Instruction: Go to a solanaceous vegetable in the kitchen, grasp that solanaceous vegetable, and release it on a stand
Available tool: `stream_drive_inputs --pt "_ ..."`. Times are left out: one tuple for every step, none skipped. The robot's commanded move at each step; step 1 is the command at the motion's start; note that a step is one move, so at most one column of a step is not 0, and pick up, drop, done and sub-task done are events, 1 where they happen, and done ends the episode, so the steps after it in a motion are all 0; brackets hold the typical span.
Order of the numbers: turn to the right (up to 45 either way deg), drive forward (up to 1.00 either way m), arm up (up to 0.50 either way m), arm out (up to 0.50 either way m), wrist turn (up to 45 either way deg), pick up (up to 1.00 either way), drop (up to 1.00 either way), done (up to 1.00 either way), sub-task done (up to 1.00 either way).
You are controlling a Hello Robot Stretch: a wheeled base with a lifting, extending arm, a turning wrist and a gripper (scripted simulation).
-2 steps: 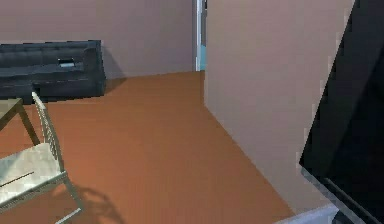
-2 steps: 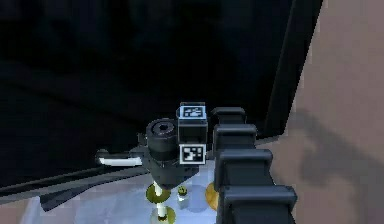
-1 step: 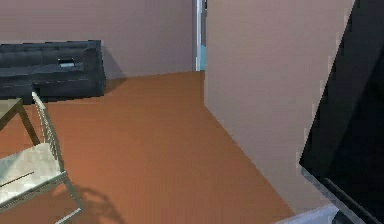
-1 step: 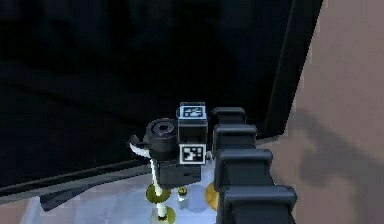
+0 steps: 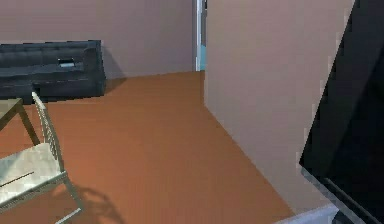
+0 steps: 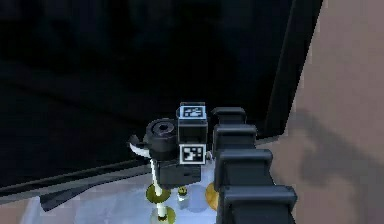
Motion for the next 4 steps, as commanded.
stream_drive_inputs --pt "0.0 0.00 0.00 0.00 -45.0 0.00 0.00 0.00 0.00" --pt "0.0 0.00 0.00 0.00 -45.0 0.00 0.00 0.00 0.00" --pt "0.0 0.00 0.00 0.00 -21.0 0.00 0.00 0.00 0.00" --pt "0.0 0.00 0.00 -0.10 0.0 0.00 0.00 0.00 0.00"
